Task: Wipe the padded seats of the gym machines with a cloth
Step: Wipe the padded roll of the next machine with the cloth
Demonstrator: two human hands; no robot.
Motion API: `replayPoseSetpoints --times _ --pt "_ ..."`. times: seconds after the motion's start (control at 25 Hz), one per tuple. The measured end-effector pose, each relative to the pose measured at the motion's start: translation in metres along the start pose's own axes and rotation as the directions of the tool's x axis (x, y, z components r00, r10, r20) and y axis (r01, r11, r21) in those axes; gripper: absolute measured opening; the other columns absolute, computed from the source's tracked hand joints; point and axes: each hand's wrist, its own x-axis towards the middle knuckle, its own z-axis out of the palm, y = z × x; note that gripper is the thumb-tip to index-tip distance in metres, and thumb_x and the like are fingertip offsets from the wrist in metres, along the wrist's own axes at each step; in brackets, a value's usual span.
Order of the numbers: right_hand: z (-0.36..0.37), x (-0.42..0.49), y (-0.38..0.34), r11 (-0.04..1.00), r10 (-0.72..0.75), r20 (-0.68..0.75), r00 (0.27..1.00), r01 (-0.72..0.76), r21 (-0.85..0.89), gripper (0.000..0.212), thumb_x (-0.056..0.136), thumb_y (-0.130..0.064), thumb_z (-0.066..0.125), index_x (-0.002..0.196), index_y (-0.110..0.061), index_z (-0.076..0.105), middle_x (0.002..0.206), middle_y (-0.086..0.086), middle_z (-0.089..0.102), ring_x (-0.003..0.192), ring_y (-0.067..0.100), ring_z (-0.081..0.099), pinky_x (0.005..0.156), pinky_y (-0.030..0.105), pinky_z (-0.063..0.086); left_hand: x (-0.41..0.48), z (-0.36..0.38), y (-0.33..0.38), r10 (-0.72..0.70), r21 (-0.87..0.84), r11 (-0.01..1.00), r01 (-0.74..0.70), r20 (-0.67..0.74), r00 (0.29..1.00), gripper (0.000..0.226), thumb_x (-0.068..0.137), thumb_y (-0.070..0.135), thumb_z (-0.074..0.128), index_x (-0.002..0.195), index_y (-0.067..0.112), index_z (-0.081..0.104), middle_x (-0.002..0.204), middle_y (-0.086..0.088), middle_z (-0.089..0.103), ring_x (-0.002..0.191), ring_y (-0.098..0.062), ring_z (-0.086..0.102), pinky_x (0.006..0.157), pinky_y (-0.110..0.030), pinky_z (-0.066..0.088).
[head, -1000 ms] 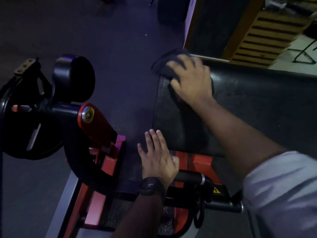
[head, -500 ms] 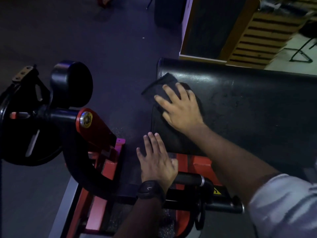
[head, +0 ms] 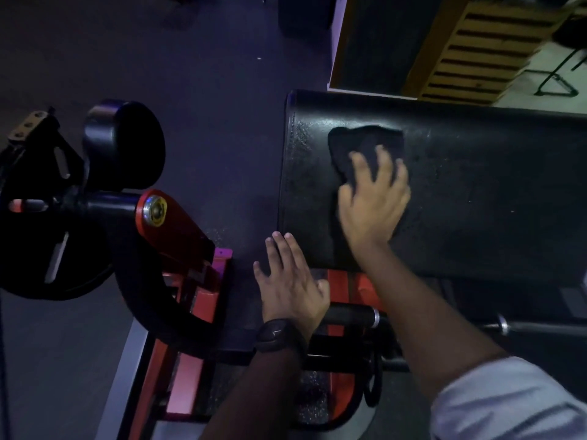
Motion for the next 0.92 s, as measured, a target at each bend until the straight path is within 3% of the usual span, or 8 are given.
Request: replayPoseSetpoints --times 0.16,0.24,0.32,0.44,0.56,0.64,0.72,0.92 --pt "0.008 -0.011 0.024 0.698 -0.702 0.135 0.699 0.714 -0.063 0.053 0.084 -0.038 0.060 0.137 -0.035 0.056 0.152 0.004 0.047 0.135 0.038 0.045 0.098 0.050 0.043 -0.001 -0.001 -0.002 0.000 -0.006 1.000 0.000 0.013 1.000 0.095 0.080 0.044 0.046 0.158 -0.004 0.018 0.165 -0.023 0.020 0.152 -0.035 0.022 0.112 -0.061 0.035" --pt "0.001 -0.015 0.018 0.953 -0.303 0.066 0.951 0.303 0.001 0.054 0.083 -0.037 0.062 0.137 -0.035 0.055 0.153 0.003 0.044 0.137 0.037 0.041 0.098 0.051 0.043 0.000 -0.001 -0.002 0.010 -0.015 1.000 -0.010 0.024 1.000 0.095 0.084 0.045 0.045 0.159 -0.002 0.010 0.167 -0.022 0.013 0.154 -0.034 0.015 0.115 -0.060 0.030" --pt "0.006 -0.047 -0.003 0.990 -0.141 0.052 0.989 0.140 0.016 0.056 0.081 -0.035 0.064 0.137 -0.034 0.055 0.153 0.003 0.044 0.137 0.037 0.040 0.100 0.053 0.042 -0.001 -0.004 -0.001 0.014 -0.029 0.999 -0.013 0.016 1.000 0.097 0.085 0.045 0.048 0.159 -0.002 0.009 0.167 -0.022 0.012 0.155 -0.034 0.014 0.115 -0.059 0.030" --pt "0.008 -0.040 0.036 0.650 -0.747 0.152 0.647 0.759 -0.036 0.055 0.080 -0.038 0.065 0.134 -0.036 0.057 0.148 0.002 0.051 0.132 0.036 0.048 0.095 0.048 0.043 -0.002 -0.002 -0.002 0.008 -0.005 1.000 -0.008 0.015 1.000 0.096 0.083 0.046 0.046 0.159 -0.002 0.010 0.167 -0.022 0.014 0.154 -0.034 0.015 0.115 -0.059 0.032" --pt "0.001 -0.054 0.025 0.988 -0.155 0.088 0.984 0.156 -0.007 0.056 0.079 -0.038 0.063 0.135 -0.036 0.056 0.151 0.001 0.046 0.135 0.035 0.043 0.095 0.050 0.043 -0.001 -0.003 -0.001 0.008 -0.010 1.000 -0.008 0.011 1.000 0.096 0.083 0.046 0.045 0.159 -0.003 0.010 0.166 -0.023 0.014 0.154 -0.034 0.015 0.114 -0.059 0.032" --pt "0.010 -0.085 0.008 0.973 -0.226 0.083 0.971 0.228 -0.025 0.058 0.078 -0.037 0.061 0.136 -0.035 0.056 0.151 0.002 0.046 0.134 0.037 0.044 0.098 0.052 0.042 -0.002 -0.005 0.000 0.016 -0.015 1.000 -0.016 0.023 1.000 0.097 0.086 0.046 0.048 0.159 -0.003 0.007 0.167 -0.022 0.011 0.155 -0.034 0.012 0.115 -0.059 0.031" --pt "0.006 -0.066 0.041 0.729 -0.668 0.207 0.715 0.685 -0.012 0.056 0.080 -0.037 0.064 0.135 -0.036 0.057 0.149 0.003 0.050 0.131 0.037 0.048 0.094 0.050 0.044 -0.003 -0.006 0.001 0.016 -0.019 1.000 -0.015 0.019 1.000 0.097 0.085 0.045 0.050 0.159 -0.003 0.009 0.167 -0.022 0.012 0.154 -0.034 0.013 0.114 -0.060 0.032" --pt "0.001 -0.086 0.012 0.999 -0.052 0.099 0.994 0.053 -0.005 0.060 0.077 -0.035 0.064 0.136 -0.033 0.056 0.153 0.004 0.044 0.136 0.038 0.041 0.102 0.053 0.041 -0.002 -0.005 0.000 0.009 -0.023 1.000 -0.008 0.022 1.000 0.098 0.086 0.046 0.050 0.159 -0.002 0.006 0.167 -0.022 0.010 0.155 -0.033 0.011 0.115 -0.059 0.031"
